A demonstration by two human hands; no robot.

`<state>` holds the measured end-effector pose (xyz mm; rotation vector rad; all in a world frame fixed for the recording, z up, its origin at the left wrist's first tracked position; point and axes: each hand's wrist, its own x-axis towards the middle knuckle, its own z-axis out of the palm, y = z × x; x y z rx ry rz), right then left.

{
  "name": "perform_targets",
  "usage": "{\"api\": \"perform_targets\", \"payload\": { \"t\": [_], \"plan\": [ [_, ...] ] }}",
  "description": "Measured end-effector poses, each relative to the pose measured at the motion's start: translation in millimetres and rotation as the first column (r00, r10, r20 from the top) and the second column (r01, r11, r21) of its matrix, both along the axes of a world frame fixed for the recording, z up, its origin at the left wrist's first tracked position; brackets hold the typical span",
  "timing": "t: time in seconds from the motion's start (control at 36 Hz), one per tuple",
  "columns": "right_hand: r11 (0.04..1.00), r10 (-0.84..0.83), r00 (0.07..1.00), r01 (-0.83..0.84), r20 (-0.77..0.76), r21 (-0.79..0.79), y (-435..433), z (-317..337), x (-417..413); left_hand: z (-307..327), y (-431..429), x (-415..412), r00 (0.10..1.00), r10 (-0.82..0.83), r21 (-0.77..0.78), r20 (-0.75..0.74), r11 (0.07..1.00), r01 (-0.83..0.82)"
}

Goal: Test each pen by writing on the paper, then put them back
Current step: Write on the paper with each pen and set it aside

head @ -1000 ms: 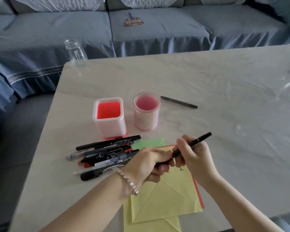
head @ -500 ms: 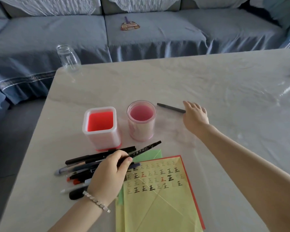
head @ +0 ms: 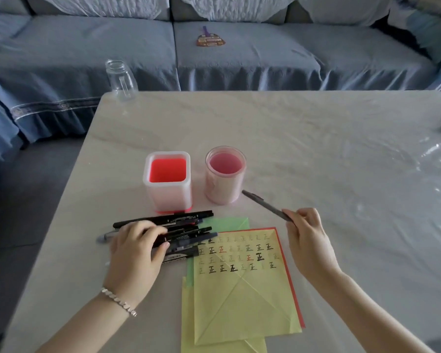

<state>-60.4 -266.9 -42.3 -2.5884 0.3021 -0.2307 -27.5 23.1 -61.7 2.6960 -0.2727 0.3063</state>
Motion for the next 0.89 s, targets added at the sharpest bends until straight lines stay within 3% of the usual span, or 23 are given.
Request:
{"api": "perform_targets", "payload": {
  "t": [0.06, 0.14, 0.17, 0.19, 0.25, 0.28, 0.31, 0.33, 0.42, 0.53, 0.67, 0.81, 0.89],
  "plan": [
    [0.986, -0.078, 0.997, 0.075, 0.017, 0.148, 9, 5, -14, 4, -3, -3, 0.999, 0.021, -0.024, 0.050, 1.000, -0.020],
    [0.870, -0.159, 0.987, 0.159, -0.041, 0.466, 25, 13, -27, 16, -17, -12, 0.990, -0.127, -0.155, 0.067, 0.978, 0.136],
    [0.764, -0.170, 0.982, 0.181, -0.077, 0.619, 30, 17, -29, 22, -23, -16, 0.983, -0.183, -0.240, 0.014, 0.954, 0.181],
    [0.593, -0.169, 0.977, 0.204, -0.127, 0.779, 35, 21, -31, 28, -30, -21, 0.972, -0.228, -0.330, -0.055, 0.923, 0.198],
    [0.177, -0.107, 0.970, 0.234, -0.217, 0.956, 43, 29, -34, 36, -45, -31, 0.926, -0.314, -0.475, -0.208, 0.860, 0.185],
    [0.046, -0.079, 0.971, 0.231, -0.227, 0.972, 47, 31, -35, 38, -52, -37, 0.900, -0.351, -0.513, -0.259, 0.839, 0.180],
    [-0.003, -0.059, 0.975, 0.216, -0.215, 0.976, 51, 32, -37, 40, -59, -41, 0.877, -0.383, -0.538, -0.289, 0.823, 0.182],
    [0.018, -0.047, 0.979, 0.198, -0.197, 0.980, 56, 32, -39, 41, -64, -45, 0.862, -0.408, -0.556, -0.300, 0.809, 0.190],
    [0.236, -0.023, 0.988, 0.151, -0.150, 0.960, 69, 30, -48, 41, -75, -55, 0.828, -0.470, -0.575, -0.305, 0.784, 0.233],
    [0.388, 0.015, 0.998, 0.053, -0.064, 0.920, 77, 28, -57, 37, -77, -62, 0.824, -0.504, -0.539, -0.260, 0.783, 0.310],
    [0.421, 0.025, 0.994, 0.083, -0.103, 0.903, 77, 25, -62, 34, -74, -66, 0.770, -0.588, -0.493, -0.249, 0.761, 0.422],
    [0.590, -0.068, 0.994, 0.111, -0.088, 0.800, 85, 17, -64, 32, -75, -69, 0.714, -0.633, -0.507, -0.299, 0.739, 0.444],
    [0.590, -0.108, 0.990, 0.138, -0.092, 0.796, 91, 14, -63, 31, -75, -72, 0.722, -0.629, -0.505, -0.288, 0.740, 0.443]
  ]
}}
